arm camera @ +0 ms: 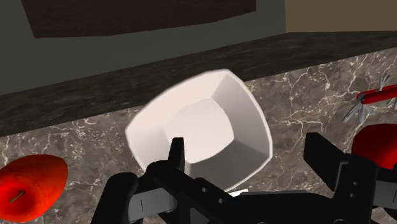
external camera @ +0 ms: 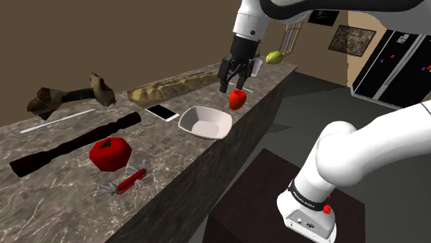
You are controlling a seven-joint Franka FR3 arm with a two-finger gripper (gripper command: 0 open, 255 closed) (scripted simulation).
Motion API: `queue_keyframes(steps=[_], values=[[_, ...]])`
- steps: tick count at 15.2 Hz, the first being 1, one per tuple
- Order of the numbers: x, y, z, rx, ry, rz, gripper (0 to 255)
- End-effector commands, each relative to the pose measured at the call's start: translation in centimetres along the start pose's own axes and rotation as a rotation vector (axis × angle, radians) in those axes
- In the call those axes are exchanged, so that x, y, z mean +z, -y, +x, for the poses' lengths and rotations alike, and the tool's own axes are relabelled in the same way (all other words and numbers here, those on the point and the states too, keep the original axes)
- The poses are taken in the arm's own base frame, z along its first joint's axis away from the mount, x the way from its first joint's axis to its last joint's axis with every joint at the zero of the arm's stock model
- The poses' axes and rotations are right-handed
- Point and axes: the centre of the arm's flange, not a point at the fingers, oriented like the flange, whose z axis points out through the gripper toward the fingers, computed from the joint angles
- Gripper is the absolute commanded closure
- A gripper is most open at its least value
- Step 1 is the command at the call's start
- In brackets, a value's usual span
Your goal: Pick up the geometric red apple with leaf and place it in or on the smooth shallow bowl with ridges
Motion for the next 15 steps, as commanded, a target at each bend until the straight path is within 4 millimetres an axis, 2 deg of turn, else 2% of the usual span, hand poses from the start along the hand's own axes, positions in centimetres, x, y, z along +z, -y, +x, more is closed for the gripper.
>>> queue_keyframes(steps=[1, 15], values=[[0.8, 2.1, 1.1, -0.009, 0.002, -0.007, 0], [6.6, 19.2, 7.9, -0.077, 0.016, -0.060, 0]])
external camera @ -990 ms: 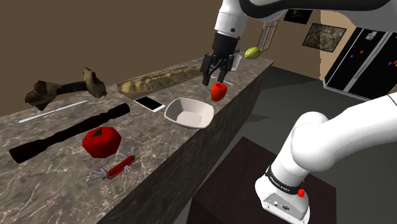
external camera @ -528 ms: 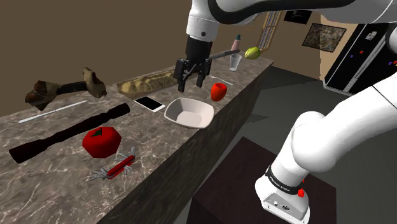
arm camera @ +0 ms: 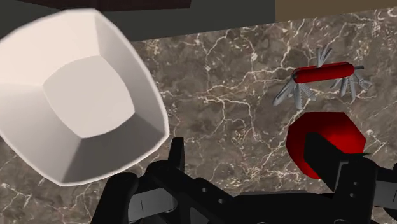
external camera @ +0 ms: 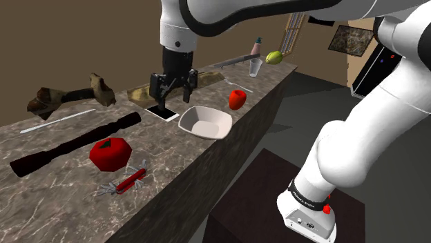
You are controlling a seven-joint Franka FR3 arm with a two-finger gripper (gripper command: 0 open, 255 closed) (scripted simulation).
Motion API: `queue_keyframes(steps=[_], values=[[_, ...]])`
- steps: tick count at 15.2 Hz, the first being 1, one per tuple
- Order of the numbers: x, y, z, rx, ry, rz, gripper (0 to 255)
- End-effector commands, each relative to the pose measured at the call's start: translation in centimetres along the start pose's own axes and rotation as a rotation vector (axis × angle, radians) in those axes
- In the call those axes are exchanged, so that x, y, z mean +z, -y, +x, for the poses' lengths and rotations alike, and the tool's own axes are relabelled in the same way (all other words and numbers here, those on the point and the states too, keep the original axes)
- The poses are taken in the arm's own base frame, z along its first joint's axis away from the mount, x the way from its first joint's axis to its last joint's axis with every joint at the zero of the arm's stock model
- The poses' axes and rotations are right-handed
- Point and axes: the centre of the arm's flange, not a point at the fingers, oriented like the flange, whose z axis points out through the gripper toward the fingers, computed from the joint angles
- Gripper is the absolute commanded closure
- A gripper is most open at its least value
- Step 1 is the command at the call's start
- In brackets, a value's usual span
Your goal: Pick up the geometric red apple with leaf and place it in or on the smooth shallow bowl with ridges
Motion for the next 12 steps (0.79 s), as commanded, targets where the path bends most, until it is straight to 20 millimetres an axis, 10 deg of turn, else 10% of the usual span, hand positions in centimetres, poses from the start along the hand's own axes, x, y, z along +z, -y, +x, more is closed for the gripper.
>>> queue_keyframes(steps=[1, 12], values=[[0.9, 2.4, 1.4, -0.009, 0.002, -0.007, 0], [5.3, 15.8, 6.9, -0.062, 0.013, -0.048, 0]])
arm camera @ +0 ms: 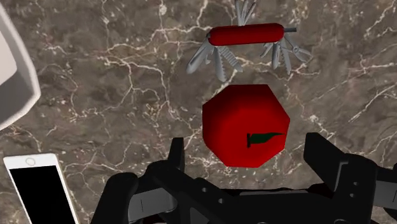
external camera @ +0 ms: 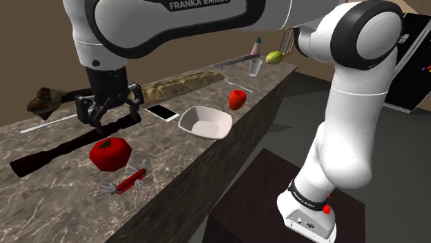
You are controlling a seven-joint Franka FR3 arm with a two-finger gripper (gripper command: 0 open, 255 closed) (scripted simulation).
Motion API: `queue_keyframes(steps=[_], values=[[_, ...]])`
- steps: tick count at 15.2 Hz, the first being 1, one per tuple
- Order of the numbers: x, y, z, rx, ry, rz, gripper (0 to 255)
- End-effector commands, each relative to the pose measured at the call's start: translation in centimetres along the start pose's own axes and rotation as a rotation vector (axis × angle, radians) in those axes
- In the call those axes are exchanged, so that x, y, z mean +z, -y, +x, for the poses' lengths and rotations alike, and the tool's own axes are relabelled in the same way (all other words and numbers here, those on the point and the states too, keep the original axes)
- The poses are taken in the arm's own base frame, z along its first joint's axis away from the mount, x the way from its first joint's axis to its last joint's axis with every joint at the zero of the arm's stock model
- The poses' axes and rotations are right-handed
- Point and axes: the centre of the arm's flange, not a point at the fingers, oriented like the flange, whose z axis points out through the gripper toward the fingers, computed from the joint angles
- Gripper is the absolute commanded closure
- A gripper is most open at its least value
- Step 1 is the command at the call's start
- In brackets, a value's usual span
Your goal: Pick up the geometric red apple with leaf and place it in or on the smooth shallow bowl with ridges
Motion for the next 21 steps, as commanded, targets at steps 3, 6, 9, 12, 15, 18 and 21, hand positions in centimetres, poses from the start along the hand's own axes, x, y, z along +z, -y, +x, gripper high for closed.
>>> queue_keyframes(steps=[3, 6, 9, 12, 15, 18, 21], values=[[1.3, 3.8, 1.8, -0.013, 0.003, -0.013, 0], [2.9, 3.8, 1.8, -0.013, 0.003, -0.013, 0], [4.5, 3.8, 1.8, -0.013, 0.003, -0.013, 0], [5.3, 3.8, 1.8, -0.013, 0.003, -0.013, 0], [5.3, 3.8, 1.8, -0.013, 0.003, -0.013, 0], [5.3, 3.8, 1.8, -0.013, 0.003, -0.013, 0], [5.3, 3.8, 1.8, -0.013, 0.003, -0.013, 255]])
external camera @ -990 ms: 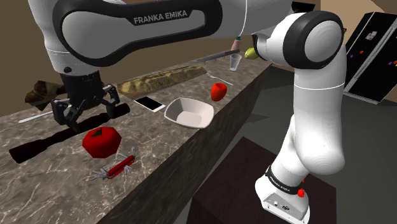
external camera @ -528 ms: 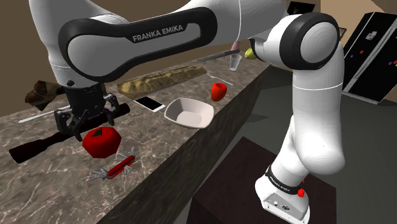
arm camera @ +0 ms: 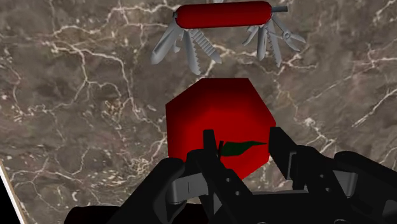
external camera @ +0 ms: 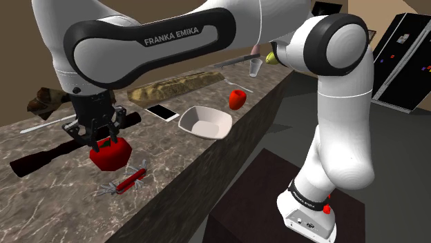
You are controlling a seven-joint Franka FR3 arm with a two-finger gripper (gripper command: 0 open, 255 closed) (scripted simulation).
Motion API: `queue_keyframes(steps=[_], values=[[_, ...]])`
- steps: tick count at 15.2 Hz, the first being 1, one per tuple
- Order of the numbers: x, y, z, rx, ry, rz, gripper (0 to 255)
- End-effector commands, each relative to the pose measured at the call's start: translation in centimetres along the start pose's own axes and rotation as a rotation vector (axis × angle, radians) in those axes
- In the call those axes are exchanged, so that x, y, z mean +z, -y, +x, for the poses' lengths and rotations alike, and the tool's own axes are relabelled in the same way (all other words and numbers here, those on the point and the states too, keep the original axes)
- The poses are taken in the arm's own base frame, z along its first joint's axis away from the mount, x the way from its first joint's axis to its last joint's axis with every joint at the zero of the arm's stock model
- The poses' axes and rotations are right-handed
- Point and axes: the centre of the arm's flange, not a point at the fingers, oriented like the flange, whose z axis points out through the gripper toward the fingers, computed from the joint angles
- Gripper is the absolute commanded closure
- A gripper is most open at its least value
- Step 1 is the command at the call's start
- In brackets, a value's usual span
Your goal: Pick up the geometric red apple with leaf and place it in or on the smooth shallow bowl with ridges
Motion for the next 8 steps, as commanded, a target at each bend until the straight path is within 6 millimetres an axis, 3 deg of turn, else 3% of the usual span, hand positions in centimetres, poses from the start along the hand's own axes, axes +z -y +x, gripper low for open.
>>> queue_keyframes(steps=[1, 8], values=[[0.09, 0.01, -0.01, 0.000, 0.001, 0.000, 255], [-0.44, 0.01, -0.01, 0.000, 0.001, 0.000, 255]])
